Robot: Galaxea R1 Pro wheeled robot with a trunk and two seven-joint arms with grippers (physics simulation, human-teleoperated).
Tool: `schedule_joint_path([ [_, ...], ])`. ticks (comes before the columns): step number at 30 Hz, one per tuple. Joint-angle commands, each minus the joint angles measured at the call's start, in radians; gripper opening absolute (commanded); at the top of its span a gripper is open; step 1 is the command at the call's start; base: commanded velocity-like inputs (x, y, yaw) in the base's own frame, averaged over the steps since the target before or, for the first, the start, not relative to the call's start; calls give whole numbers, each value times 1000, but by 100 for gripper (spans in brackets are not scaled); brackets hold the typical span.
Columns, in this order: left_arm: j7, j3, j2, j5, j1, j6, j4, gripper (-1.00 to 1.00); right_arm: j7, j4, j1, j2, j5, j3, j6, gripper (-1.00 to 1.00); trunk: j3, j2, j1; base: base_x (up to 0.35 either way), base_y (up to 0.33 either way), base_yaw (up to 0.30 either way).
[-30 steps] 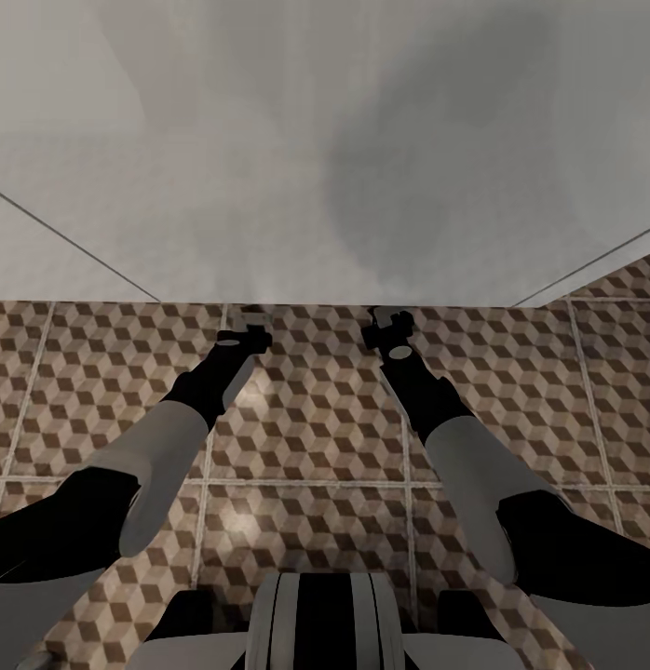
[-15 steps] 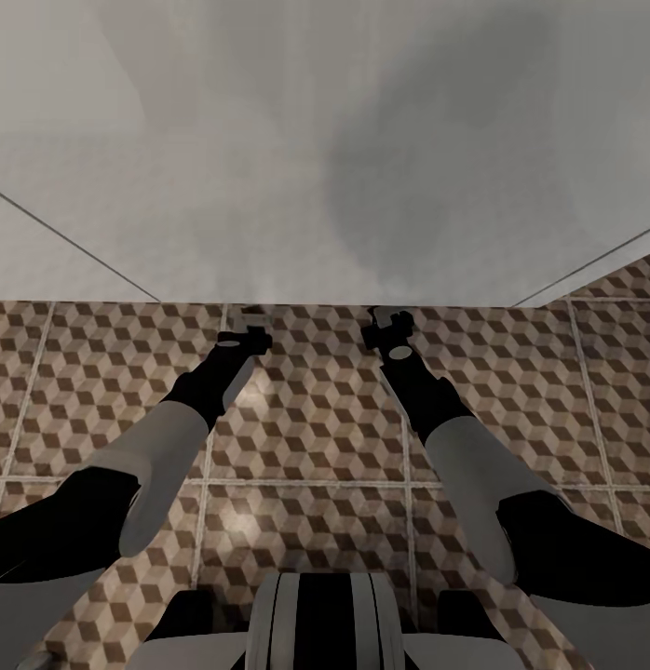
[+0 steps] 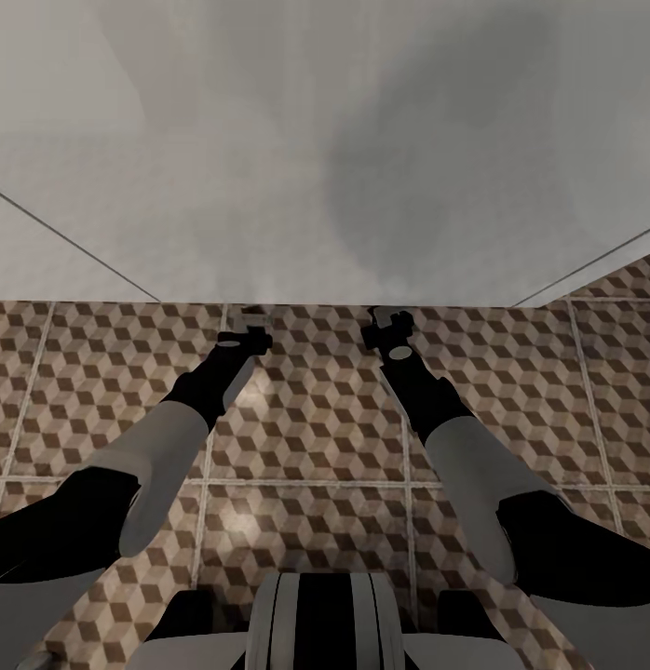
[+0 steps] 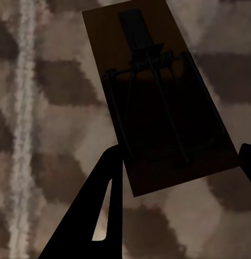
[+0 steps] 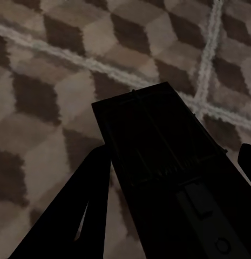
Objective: Take the four mousetraps from the cabinet in the bathroom and place them on the bathroom floor. Make sure all four end up on the same floor surface, and ensure that at least two of them are either under or directly next to the same bathroom sink.
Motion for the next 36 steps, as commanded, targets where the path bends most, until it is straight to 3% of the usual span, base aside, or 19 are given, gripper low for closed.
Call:
schedule_joint_path([
  [1, 9, -9, 1, 6, 0, 6, -2, -100, -7, -1, 0, 0, 10, 3, 9, -100, 0, 0, 0, 0, 0, 0],
  [2, 9, -12, 1, 6, 0, 5, -2, 100, -7, -1, 0, 0, 10, 3, 9, -100, 0, 0, 0, 0, 0, 0],
  [36, 10, -27, 1, 6, 0, 5, -7, 100, -7, -1, 0, 0, 10, 3, 9, -100, 0, 0, 0, 0, 0, 0],
])
